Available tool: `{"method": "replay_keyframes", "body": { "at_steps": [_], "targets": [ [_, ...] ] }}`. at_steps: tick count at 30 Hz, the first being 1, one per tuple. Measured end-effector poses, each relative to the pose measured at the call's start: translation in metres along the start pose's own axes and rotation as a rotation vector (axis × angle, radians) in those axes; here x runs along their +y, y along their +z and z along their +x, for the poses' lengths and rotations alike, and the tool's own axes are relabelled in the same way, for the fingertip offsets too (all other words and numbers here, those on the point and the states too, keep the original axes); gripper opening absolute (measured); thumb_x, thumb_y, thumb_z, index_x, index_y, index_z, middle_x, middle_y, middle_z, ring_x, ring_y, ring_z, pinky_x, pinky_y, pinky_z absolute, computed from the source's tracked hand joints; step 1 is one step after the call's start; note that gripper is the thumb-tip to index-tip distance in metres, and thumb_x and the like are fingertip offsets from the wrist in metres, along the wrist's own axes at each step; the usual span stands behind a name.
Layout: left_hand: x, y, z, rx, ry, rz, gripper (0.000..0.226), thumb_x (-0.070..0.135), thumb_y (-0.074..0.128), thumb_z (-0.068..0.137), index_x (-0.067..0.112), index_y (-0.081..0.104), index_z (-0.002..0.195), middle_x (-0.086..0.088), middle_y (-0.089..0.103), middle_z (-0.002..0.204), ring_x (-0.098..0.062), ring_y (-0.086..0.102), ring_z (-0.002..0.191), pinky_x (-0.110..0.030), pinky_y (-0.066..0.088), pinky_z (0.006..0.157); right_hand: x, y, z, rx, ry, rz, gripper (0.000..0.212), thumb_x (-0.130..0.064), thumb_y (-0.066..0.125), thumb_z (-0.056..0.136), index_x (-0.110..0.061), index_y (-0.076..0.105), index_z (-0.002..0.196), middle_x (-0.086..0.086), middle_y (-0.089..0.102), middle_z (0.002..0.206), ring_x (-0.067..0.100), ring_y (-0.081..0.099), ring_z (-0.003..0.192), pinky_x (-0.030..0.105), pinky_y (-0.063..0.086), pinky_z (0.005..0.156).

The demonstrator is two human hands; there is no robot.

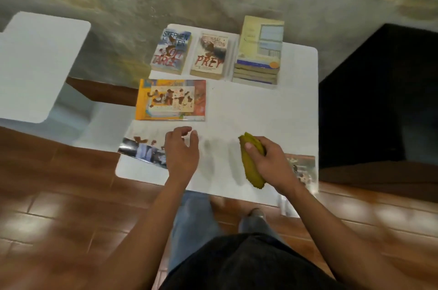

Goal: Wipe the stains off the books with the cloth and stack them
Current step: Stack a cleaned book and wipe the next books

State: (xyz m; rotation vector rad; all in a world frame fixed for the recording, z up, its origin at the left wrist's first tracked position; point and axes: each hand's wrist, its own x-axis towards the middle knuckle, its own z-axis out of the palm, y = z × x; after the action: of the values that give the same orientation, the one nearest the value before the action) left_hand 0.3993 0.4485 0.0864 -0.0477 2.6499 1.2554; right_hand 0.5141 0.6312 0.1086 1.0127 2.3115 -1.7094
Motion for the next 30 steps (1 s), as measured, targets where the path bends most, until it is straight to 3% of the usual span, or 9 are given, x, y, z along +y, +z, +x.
{"method": "replay_keyframes", "body": {
  "at_steps": [3, 5, 9, 11, 14, 17, 21, 26, 30],
  "targets": [
    [0.018, 0.042, -0.040, -0.065, 0.053, 0.007, 0.025, 0.030, 0.061, 0.099, 0.016, 0.063, 0.120, -0.002, 0.061, 0.114, -0.016, 0.059, 0.102, -0.020, 0.038, 0.083, 0.029, -0.057, -0.021, 0.058, 0.025, 0.079, 0.021, -0.038, 0.049, 0.103, -0.025, 0.063, 0.111, -0.004, 0.067, 0.097, 0.015, 0.065, 0.087, 0.031, 0.056, 0.074],
    [0.025, 0.063, -0.067, -0.169, 0.038, 0.026, 0.028, 0.036, 0.060, 0.099, 0.017, 0.062, 0.121, 0.001, 0.063, 0.111, -0.012, 0.061, 0.093, -0.022, 0.041, 0.081, 0.050, -0.093, -0.035, 0.125, 0.063, 0.113, 0.028, -0.036, 0.042, 0.106, -0.018, 0.063, 0.100, 0.001, 0.063, 0.086, 0.017, 0.061, 0.078, 0.034, 0.054, 0.069],
    [0.031, 0.101, -0.125, -0.487, -0.203, 0.170, 0.040, 0.051, 0.052, 0.100, 0.015, 0.061, 0.115, -0.001, 0.066, 0.102, -0.017, 0.061, 0.090, -0.026, 0.041, 0.081, 0.102, -0.151, -0.064, 0.213, 0.212, 0.258, 0.030, -0.038, 0.039, 0.106, -0.023, 0.064, 0.101, 0.009, 0.066, 0.096, 0.025, 0.064, 0.085, 0.045, 0.055, 0.076],
    [0.021, 0.117, -0.152, -0.673, -0.230, 0.277, 0.044, 0.057, 0.048, 0.099, 0.016, 0.064, 0.104, -0.002, 0.067, 0.099, -0.019, 0.062, 0.092, -0.029, 0.044, 0.085, 0.125, -0.165, -0.078, 0.244, 0.292, 0.291, 0.026, -0.040, 0.041, 0.105, -0.025, 0.063, 0.104, 0.012, 0.065, 0.101, 0.027, 0.064, 0.087, 0.046, 0.056, 0.076],
    [0.005, 0.133, -0.177, -0.802, -0.241, 0.283, 0.042, 0.059, 0.049, 0.095, 0.020, 0.065, 0.089, 0.003, 0.071, 0.086, -0.014, 0.067, 0.083, -0.039, 0.055, 0.087, 0.150, -0.167, -0.089, 0.267, 0.345, 0.285, 0.023, -0.042, 0.047, 0.103, -0.029, 0.066, 0.103, 0.011, 0.067, 0.099, 0.031, 0.065, 0.088, 0.052, 0.057, 0.079],
    [0.002, 0.149, -0.187, -0.822, -0.282, 0.222, 0.037, 0.048, 0.054, 0.099, 0.016, 0.072, 0.094, 0.000, 0.074, 0.086, -0.017, 0.070, 0.082, -0.039, 0.059, 0.083, 0.163, -0.161, -0.092, 0.225, 0.355, 0.224, 0.017, -0.041, 0.052, 0.101, -0.032, 0.066, 0.105, 0.002, 0.070, 0.097, 0.026, 0.068, 0.088, 0.047, 0.060, 0.077],
    [0.005, 0.161, -0.195, -0.768, -0.313, 0.189, 0.040, 0.050, 0.053, 0.100, 0.016, 0.070, 0.087, 0.006, 0.070, 0.077, -0.007, 0.066, 0.074, -0.018, 0.047, 0.065, 0.169, -0.148, -0.094, 0.171, 0.307, 0.065, 0.012, -0.038, 0.058, 0.099, -0.029, 0.065, 0.098, 0.001, 0.071, 0.084, 0.014, 0.069, 0.070, 0.032, 0.059, 0.063],
    [0.000, 0.170, -0.200, -0.646, -0.291, 0.132, 0.035, 0.039, 0.059, 0.100, 0.013, 0.074, 0.082, 0.004, 0.072, 0.072, -0.005, 0.066, 0.068, -0.023, 0.052, 0.070, 0.176, -0.139, -0.086, 0.137, 0.215, -0.211, 0.016, -0.038, 0.066, 0.093, -0.025, 0.063, 0.102, -0.005, 0.064, 0.087, 0.005, 0.059, 0.075, 0.016, 0.042, 0.058],
    [-0.009, 0.174, -0.208, -0.542, -0.370, -0.010, 0.031, 0.035, 0.061, 0.099, 0.013, 0.077, 0.085, 0.003, 0.075, 0.075, -0.011, 0.072, 0.074, -0.035, 0.060, 0.079, 0.176, -0.136, -0.083, 0.128, 0.105, -0.352, 0.028, -0.033, 0.070, 0.090, -0.023, 0.067, 0.116, -0.006, 0.056, 0.103, 0.004, 0.053, 0.087, 0.005, 0.033, 0.070]
  ]
}}
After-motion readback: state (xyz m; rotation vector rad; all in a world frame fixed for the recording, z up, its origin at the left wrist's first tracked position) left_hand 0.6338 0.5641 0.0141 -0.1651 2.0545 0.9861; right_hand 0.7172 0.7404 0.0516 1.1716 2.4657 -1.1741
